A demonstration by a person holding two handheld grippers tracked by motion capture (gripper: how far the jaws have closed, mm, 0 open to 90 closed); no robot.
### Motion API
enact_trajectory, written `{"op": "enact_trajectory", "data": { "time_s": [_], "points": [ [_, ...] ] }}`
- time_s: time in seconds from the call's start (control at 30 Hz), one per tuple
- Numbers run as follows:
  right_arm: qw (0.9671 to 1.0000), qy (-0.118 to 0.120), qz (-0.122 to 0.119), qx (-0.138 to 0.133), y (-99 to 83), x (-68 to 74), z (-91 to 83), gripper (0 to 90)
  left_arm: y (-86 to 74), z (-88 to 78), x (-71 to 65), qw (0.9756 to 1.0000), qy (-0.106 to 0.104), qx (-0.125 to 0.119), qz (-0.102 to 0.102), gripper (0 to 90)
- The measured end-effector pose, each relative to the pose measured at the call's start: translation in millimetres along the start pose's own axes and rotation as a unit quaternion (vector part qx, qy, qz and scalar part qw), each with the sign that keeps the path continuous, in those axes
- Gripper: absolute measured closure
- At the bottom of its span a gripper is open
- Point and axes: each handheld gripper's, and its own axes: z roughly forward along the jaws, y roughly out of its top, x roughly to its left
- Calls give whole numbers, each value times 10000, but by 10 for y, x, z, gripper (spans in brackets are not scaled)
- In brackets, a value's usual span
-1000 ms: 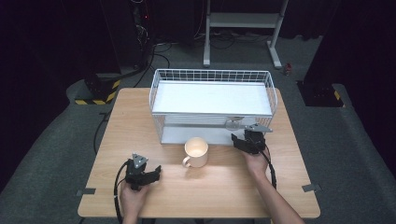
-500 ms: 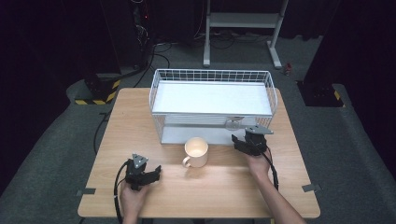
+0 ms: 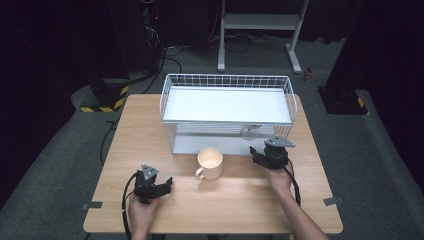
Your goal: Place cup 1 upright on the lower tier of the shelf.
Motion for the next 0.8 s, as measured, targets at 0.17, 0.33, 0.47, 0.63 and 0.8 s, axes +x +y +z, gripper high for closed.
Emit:
{"op": "enact_trajectory", "data": {
  "time_s": [0.17, 0.33, 0.47, 0.63, 0.8],
  "points": [
    [10000, 7, 28, -48, -8, -18, -44, 342, 0, 0, 0, 10000, 0, 1, 3, 224],
    [9999, 45, 13, -141, -12, -37, -115, 341, 1, -1, 4, 10000, -1, 15, 43, 220],
    [9999, 42, 42, -126, -25, -43, -137, 340, 1, -1, 4, 10000, 0, 15, 44, 220],
    [9998, 46, -44, -178, -35, -59, -191, 335, 1, -1, 4, 10000, -1, 16, 44, 220],
    [9997, 92, -24, -217, -35, -50, -244, 333, 2, 1, 4, 10000, -8, 18, 50, 213]
  ]
}}
